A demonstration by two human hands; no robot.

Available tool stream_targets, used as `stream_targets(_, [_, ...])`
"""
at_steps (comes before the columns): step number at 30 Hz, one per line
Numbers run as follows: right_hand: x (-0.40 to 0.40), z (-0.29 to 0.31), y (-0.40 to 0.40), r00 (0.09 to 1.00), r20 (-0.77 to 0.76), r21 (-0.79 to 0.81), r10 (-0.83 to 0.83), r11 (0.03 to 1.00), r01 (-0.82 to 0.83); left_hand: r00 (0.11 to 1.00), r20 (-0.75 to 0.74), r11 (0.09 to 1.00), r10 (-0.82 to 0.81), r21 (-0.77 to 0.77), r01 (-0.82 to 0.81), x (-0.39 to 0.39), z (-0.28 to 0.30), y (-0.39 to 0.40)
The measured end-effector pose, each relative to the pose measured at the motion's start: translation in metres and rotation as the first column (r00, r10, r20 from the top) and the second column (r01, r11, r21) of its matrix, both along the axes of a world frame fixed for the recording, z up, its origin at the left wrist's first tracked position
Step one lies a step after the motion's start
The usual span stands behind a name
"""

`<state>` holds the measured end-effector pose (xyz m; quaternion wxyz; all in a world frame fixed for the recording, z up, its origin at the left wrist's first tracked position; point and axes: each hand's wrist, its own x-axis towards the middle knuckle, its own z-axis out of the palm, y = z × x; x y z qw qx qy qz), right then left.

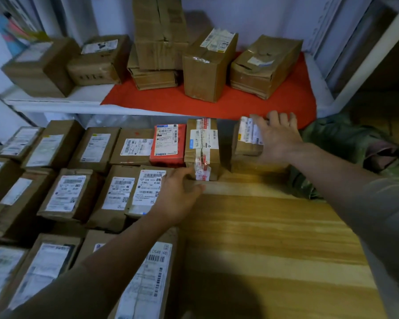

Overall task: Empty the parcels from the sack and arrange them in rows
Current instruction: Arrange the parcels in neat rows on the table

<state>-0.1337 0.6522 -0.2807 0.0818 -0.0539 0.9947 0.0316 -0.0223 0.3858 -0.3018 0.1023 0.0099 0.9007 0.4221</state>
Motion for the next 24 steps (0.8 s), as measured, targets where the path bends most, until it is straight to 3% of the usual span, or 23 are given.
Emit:
stream_targets(2, [0.019, 0.011, -0.016, 1.0, -0.019, -0.156, -0.009, 0.988, 0.006, 0.999, 0.015, 0.985, 0.052, 0.163, -0.054, 0.003, 0.009, 0.006])
stream_targets(4, [0.042, 0.021, -0.035, 1.0, -0.024, -0.315, -0.005, 0.949, -0.003, 0.984, 0.12, 0.927, 0.129, 0.338, -0.163, 0.006, 0.019, 0.014])
stream_targets(7, [0.073, 0.03, -0.063, 0.999, -0.028, -0.444, 0.034, 0.895, -0.043, 0.916, 0.379, 0.772, 0.13, 0.541, -0.333, 0.009, 0.033, 0.021])
stream_targets(9, [0.09, 0.035, -0.073, 0.994, 0.033, -0.545, 0.1, 0.836, -0.066, 0.889, 0.442, 0.661, 0.12, 0.632, -0.404, 0.011, 0.037, 0.018])
stream_targets(12, [0.107, 0.049, -0.075, 0.953, 0.271, -0.817, 0.134, 0.556, 0.154, 0.845, 0.505, 0.578, 0.176, 0.642, -0.504, 0.015, 0.042, 0.002])
stream_targets(13, [0.11, 0.049, -0.073, 0.942, 0.322, -0.856, 0.094, 0.454, 0.248, 0.836, 0.525, 0.544, 0.161, 0.659, -0.519, 0.018, 0.042, -0.007])
stream_targets(15, [0.115, 0.04, -0.07, 0.912, 0.411, -0.856, 0.005, 0.347, 0.384, 0.827, 0.558, 0.477, 0.07, 0.709, -0.519, 0.024, 0.043, -0.021])
stream_targets(17, [0.121, 0.024, -0.07, 0.844, 0.535, -0.819, 0.034, 0.267, 0.508, 0.839, 0.543, 0.503, 0.021, 0.72, -0.479, 0.03, 0.044, -0.026])
stream_targets(20, [0.134, 0.008, -0.08, 0.75, 0.653, -0.757, 0.101, 0.05, 0.652, 0.863, 0.489, 0.575, 0.131, 0.671, -0.468, 0.034, 0.043, -0.026])
stream_targets(22, [0.139, -0.003, -0.084, 0.751, 0.659, -0.752, 0.041, 0.006, 0.659, 0.884, 0.389, 0.687, 0.259, 0.569, -0.452, 0.036, 0.043, -0.031])
stream_targets(24, [0.146, -0.019, -0.085, 0.74, 0.67, -0.74, -0.063, 0.021, 0.672, 0.893, 0.272, 0.793, 0.359, 0.416, -0.446, 0.038, 0.042, -0.038])
